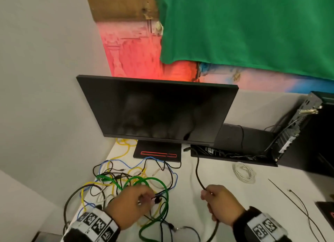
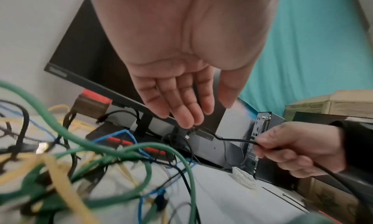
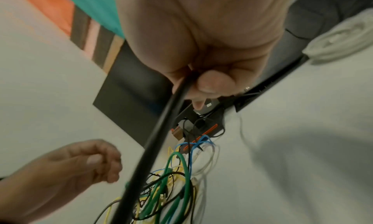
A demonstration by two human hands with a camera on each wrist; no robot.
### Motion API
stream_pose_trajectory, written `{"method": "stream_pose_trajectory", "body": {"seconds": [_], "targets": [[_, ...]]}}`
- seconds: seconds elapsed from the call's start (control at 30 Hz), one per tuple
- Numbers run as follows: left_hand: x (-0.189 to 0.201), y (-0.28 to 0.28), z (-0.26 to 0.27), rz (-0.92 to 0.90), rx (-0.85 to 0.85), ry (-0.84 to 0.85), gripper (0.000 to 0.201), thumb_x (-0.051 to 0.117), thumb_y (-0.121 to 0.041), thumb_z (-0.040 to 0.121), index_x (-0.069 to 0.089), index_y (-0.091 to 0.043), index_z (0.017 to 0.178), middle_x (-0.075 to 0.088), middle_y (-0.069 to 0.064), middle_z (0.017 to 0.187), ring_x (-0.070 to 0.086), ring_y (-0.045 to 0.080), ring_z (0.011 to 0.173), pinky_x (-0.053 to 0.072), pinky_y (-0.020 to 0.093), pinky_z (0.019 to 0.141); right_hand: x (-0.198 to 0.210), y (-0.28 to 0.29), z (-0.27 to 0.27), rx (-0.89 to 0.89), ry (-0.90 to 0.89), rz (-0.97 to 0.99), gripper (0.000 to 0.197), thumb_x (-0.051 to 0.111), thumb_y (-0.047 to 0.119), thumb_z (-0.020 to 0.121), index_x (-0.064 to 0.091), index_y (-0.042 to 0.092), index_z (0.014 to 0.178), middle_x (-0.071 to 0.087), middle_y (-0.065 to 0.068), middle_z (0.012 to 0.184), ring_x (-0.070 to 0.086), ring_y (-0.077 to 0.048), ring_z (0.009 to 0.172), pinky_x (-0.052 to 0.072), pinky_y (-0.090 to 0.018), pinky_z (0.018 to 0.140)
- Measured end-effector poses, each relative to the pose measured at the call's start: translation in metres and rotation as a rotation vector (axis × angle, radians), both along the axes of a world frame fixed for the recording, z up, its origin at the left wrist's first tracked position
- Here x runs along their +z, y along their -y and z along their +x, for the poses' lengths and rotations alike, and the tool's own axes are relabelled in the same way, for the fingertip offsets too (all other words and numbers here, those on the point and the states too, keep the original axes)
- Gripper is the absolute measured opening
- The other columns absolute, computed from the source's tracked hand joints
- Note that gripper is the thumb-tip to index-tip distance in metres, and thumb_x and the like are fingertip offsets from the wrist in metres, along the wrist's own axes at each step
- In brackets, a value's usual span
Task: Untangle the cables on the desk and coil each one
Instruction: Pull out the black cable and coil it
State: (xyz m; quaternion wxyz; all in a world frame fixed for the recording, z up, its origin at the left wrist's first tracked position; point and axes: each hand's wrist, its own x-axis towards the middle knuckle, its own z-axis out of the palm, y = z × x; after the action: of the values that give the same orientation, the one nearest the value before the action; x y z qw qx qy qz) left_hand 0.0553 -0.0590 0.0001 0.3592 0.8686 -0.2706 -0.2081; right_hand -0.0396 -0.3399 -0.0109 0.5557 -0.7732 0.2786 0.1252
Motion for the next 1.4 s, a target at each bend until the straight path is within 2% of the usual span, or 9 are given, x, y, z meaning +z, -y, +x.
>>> {"method": "stream_pose_trajectory", "body": {"seconds": [0.2, 0.33, 0.43, 0.53, 0.67, 0.8, 1.03, 1.2, 1.4], "targets": [[0.064, 0.005, 0.028, -0.063, 0.059, 0.427, 0.056, 0.062, -0.034, 0.080, 0.049, -0.036, 0.134, 0.048, -0.014, 0.130, 0.049, 0.003, 0.116, 0.042, 0.027, 0.102, 0.046, -0.022, 0.000, 0.370, 0.160, -0.369, 0.024, 0.052, 0.032, 0.100, 0.063, 0.018, 0.084, 0.052, 0.004, 0.057, 0.047, -0.005, 0.048, 0.042, -0.020, 0.054], [0.115, 0.009, 0.063, 0.314, -0.021, 0.661, 0.085, 0.055, -0.053, 0.077, 0.017, -0.038, 0.152, 0.022, -0.008, 0.158, 0.022, 0.016, 0.143, 0.019, 0.036, 0.116, 0.075, -0.036, 0.008, 0.541, 0.294, -0.544, 0.024, 0.050, 0.041, 0.100, 0.056, 0.035, 0.077, 0.057, 0.014, 0.063, 0.053, -0.005, 0.064, 0.041, -0.019, 0.063], [0.129, 0.008, 0.083, 0.478, 0.017, 0.461, 0.042, 0.056, -0.053, 0.088, 0.062, -0.030, 0.122, 0.063, -0.001, 0.124, 0.057, 0.020, 0.116, 0.044, 0.034, 0.099, 0.084, -0.037, 0.021, 0.563, 0.428, -0.594, 0.016, 0.051, 0.043, 0.098, 0.058, 0.036, 0.086, 0.060, 0.018, 0.071, 0.057, -0.005, 0.069, 0.045, -0.020, 0.063], [0.120, -0.006, 0.088, -0.119, 0.135, -0.098, 0.038, 0.064, -0.032, 0.090, 0.058, -0.020, 0.054, 0.054, -0.001, 0.053, 0.052, 0.016, 0.050, 0.043, 0.029, 0.058, 0.081, -0.027, 0.044, 0.279, 0.519, -0.439, 0.019, 0.063, 0.038, 0.093, 0.062, 0.027, 0.078, 0.060, 0.012, 0.060, 0.060, -0.007, 0.052, 0.047, -0.023, 0.056], [0.113, -0.020, 0.085, -0.787, 0.268, -0.635, 0.033, 0.058, -0.036, 0.084, 0.048, -0.019, 0.056, 0.035, -0.003, 0.053, 0.030, 0.012, 0.043, 0.032, 0.026, 0.045, 0.063, -0.025, 0.062, -0.061, 0.463, -0.021, 0.031, 0.069, 0.030, 0.091, 0.058, 0.011, 0.071, 0.049, 0.000, 0.052, 0.058, -0.020, 0.048, 0.052, -0.036, 0.057], [0.110, -0.017, 0.079, -0.844, 0.367, -0.393, 0.039, 0.049, -0.026, 0.100, 0.067, -0.012, 0.068, 0.060, 0.008, 0.064, 0.053, 0.016, 0.050, 0.045, 0.025, 0.048, 0.050, -0.057, 0.060, -0.027, 0.513, -0.284, 0.030, 0.061, 0.033, 0.096, 0.057, 0.021, 0.069, 0.052, 0.007, 0.058, 0.050, -0.013, 0.055, 0.045, -0.028, 0.057], [0.107, -0.003, 0.051, -0.449, 0.158, -0.068, 0.035, 0.046, -0.018, 0.102, 0.070, -0.005, 0.079, 0.074, 0.009, 0.074, 0.069, 0.019, 0.067, 0.054, 0.026, 0.069, 0.094, -0.127, 0.046, 0.884, 0.629, -0.772, 0.030, 0.040, 0.052, 0.100, 0.042, 0.032, 0.078, 0.045, 0.013, 0.079, 0.042, -0.009, 0.073, 0.033, -0.030, 0.066], [0.107, 0.002, 0.035, -0.416, 0.063, -0.123, 0.043, 0.046, -0.022, 0.103, 0.057, 0.001, 0.069, 0.052, 0.011, 0.055, 0.046, 0.015, 0.047, 0.040, 0.028, 0.054, 0.116, -0.130, 0.060, 0.739, 0.776, -0.822, 0.043, 0.039, 0.060, 0.095, 0.066, 0.027, 0.098, 0.067, 0.007, 0.097, 0.062, -0.014, 0.089, 0.050, -0.035, 0.076], [0.117, -0.011, 0.036, -0.343, 0.083, -0.271, 0.043, 0.046, -0.029, 0.102, 0.060, -0.018, 0.063, 0.049, 0.004, 0.046, 0.042, 0.013, 0.036, 0.036, 0.021, 0.040, 0.116, -0.113, 0.075, 0.541, 0.580, -0.492, 0.035, 0.066, 0.068, 0.074, 0.055, 0.036, 0.064, 0.059, 0.018, 0.062, 0.054, -0.003, 0.058, 0.048, -0.029, 0.058]]}}
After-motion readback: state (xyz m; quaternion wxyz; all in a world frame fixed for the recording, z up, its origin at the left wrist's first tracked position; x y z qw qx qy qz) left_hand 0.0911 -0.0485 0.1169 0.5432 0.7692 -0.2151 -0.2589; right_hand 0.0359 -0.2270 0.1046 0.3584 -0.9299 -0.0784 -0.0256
